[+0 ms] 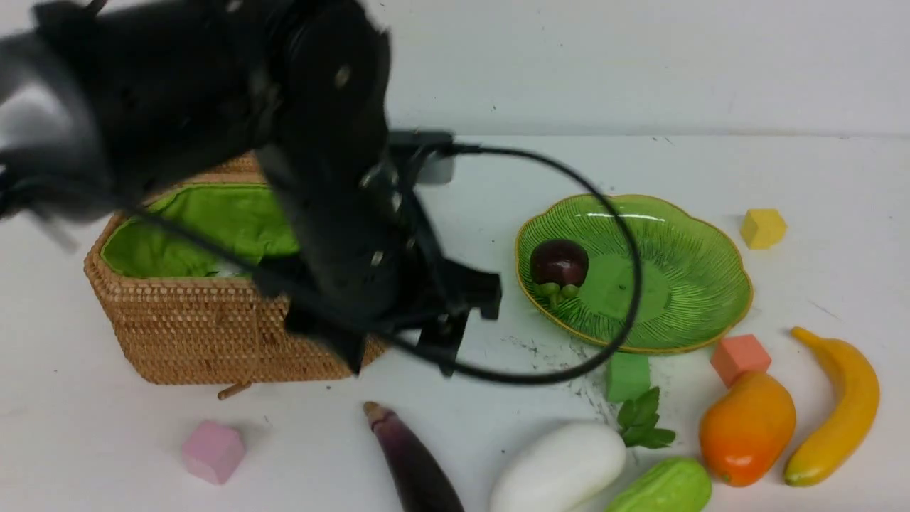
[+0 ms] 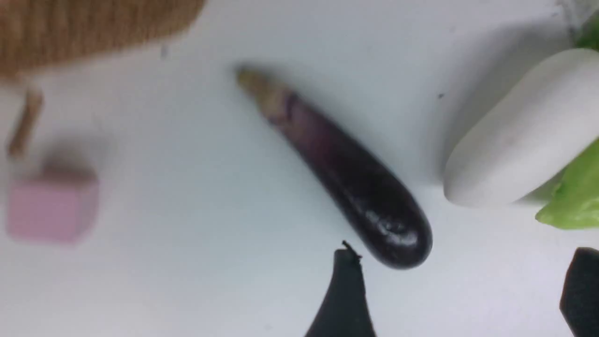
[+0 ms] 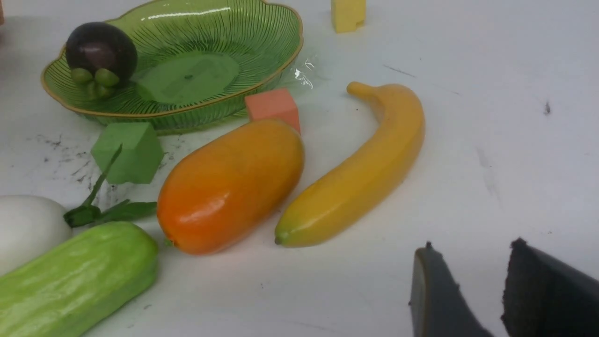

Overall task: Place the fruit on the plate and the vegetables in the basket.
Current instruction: Use the left arm to grab an eggplant and put it into the left basket

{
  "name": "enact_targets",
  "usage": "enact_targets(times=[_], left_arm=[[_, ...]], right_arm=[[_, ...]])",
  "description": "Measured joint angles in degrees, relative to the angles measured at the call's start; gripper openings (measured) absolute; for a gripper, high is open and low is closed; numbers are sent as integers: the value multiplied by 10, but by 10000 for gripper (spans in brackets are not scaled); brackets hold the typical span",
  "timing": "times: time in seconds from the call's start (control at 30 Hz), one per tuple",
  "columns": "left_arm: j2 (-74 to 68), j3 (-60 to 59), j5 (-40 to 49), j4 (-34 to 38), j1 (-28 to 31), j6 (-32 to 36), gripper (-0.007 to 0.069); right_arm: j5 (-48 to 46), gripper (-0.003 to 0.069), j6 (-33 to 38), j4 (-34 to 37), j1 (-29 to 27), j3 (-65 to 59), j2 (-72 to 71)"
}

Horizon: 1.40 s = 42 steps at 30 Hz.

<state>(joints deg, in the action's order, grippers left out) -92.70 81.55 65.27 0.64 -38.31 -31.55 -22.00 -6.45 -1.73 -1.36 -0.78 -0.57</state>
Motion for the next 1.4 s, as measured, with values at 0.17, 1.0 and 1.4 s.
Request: enact_targets(times=[0.17, 1.0, 1.4], left_arm=[[4, -100, -113, -19, 0, -154, 561], [-108, -56, -118, -10, 0, -99, 347], [30, 170, 27, -258, 70, 153, 347]], right_arm=[[0, 242, 0, 0, 0, 0, 0], [0, 243, 0, 0, 0, 0, 0], [0, 243, 0, 0, 0, 0, 0]])
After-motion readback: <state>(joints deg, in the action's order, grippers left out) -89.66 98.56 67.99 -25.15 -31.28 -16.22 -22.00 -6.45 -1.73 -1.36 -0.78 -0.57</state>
